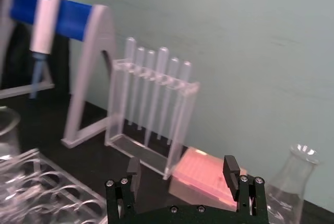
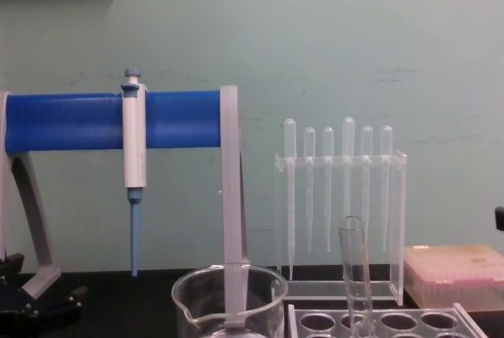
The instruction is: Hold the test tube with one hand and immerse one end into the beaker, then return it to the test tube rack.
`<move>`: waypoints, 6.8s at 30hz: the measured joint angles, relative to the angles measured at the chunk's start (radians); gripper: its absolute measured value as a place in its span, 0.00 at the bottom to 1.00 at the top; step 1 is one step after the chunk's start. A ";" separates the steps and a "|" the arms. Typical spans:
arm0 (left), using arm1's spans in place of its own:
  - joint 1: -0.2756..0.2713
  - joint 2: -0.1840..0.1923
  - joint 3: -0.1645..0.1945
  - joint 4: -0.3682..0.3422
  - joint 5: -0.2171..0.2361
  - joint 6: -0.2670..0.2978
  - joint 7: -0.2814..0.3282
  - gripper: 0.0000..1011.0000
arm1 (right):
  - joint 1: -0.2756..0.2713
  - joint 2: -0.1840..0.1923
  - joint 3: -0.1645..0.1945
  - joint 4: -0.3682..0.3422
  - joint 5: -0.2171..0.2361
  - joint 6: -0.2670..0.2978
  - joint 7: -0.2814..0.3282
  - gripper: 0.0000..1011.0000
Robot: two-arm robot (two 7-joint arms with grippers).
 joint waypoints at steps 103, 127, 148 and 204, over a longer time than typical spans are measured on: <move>0.000 0.000 0.000 0.000 0.000 0.000 0.000 0.99 | 0.327 -0.039 -0.265 0.072 0.038 0.249 0.545 0.49; 0.000 0.000 0.000 0.000 0.000 0.000 0.000 0.99 | 0.326 -0.039 -0.263 0.071 0.040 0.249 0.545 0.23; 0.000 0.000 0.000 0.000 0.000 0.000 0.000 0.99 | 0.313 0.002 -0.181 -0.044 0.193 0.305 0.505 0.23; 0.000 0.000 0.000 0.000 0.000 0.000 0.000 0.99 | 0.396 0.057 -0.198 -0.127 0.272 0.437 0.443 0.23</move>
